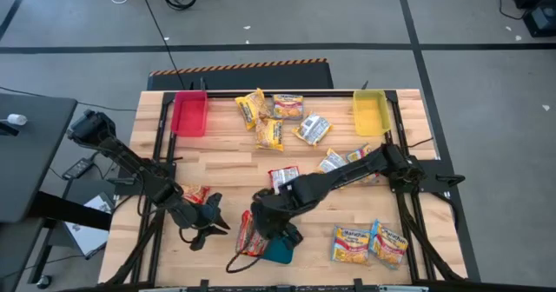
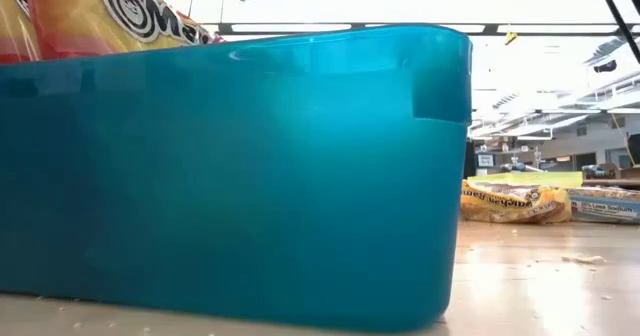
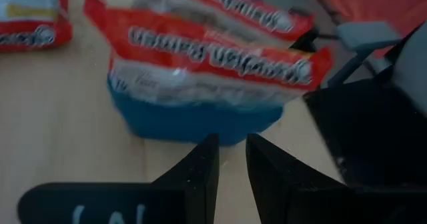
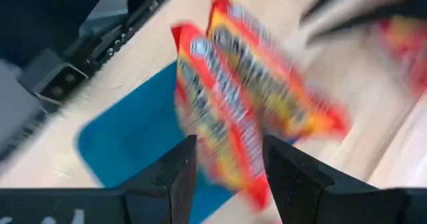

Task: Sort Maruchan noodles
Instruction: Put the middle red noodle pack into the blue bin

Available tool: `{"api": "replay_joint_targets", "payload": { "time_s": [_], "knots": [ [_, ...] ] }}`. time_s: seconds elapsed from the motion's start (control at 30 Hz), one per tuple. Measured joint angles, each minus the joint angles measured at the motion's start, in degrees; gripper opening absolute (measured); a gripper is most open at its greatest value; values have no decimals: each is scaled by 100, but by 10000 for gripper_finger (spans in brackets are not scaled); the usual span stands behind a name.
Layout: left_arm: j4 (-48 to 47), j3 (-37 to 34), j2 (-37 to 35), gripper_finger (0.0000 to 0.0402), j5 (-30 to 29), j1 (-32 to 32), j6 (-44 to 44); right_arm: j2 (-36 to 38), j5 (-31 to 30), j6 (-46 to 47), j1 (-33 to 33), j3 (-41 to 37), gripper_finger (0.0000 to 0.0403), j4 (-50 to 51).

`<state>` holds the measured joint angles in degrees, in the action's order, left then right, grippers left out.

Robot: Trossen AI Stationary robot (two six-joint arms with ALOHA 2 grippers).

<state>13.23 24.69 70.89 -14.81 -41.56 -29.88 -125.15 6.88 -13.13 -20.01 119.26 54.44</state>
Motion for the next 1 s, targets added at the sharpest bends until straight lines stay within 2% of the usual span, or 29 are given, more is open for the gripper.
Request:
{"api": "replay_joint_targets", "payload": {
  "time_s": [0.13, 0.3, 0.53, 0.6, 0.87, 1.0],
  "knots": [
    [-458, 0, 0, 79, -55, -2, 42, -115, -291, 1870, -245, -2, 174, 585],
    [-523, 2, 48, 79, 38, -4, 53, -237, -908, 2963, -566, -309, 173, 602],
    [-523, 4, 439, 76, 286, -3, 27, -235, -1661, 3702, -847, -1127, 173, -642],
    [-470, 3, 641, 71, 304, 14, 89, -235, -1789, 3898, -861, -1302, 173, -689],
    [939, 7, 1359, 45, 297, 118, 699, -237, -1717, 4048, -698, -1764, 173, -1349],
    [1164, 53, 1742, 35, 281, 240, 810, -235, -1791, 3706, -555, -1858, 173, -1788]
  ]
}}
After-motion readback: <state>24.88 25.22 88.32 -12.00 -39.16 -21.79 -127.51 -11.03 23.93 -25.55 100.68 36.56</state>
